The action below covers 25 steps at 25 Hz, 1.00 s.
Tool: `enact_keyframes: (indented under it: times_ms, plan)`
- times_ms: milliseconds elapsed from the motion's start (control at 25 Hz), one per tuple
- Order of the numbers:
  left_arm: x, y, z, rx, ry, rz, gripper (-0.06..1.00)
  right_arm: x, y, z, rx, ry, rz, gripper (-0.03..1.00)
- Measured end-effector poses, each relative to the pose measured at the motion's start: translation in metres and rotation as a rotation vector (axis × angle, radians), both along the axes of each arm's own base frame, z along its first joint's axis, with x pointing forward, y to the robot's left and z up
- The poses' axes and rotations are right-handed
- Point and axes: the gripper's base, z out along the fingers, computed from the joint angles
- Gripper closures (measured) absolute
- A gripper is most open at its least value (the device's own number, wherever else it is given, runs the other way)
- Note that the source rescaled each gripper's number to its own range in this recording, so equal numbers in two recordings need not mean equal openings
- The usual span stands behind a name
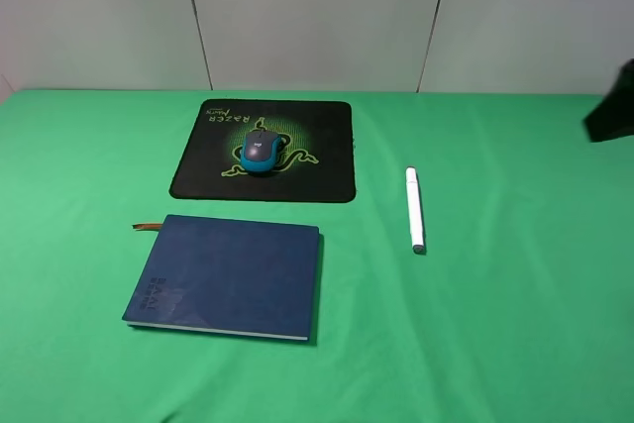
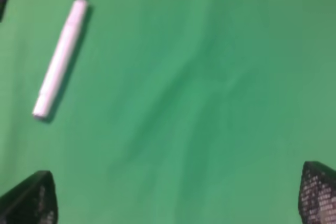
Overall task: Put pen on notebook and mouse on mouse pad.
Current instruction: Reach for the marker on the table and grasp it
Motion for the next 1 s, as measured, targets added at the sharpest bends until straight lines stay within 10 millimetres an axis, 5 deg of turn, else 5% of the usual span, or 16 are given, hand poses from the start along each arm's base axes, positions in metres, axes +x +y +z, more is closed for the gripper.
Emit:
enact_keyframes:
  times_ms: [560,1000]
  plan:
    - [0.000,0.000,0.000,0.000,0.000,0.000,-0.06,0.098,0.089,-0.058,-0.004,0.257,0.070,-0.03]
    - [0.000,0.000,0.000,0.000,0.000,0.000,-0.06,0.148,0.110,-0.105,-0.008,0.334,0.015,-0.03]
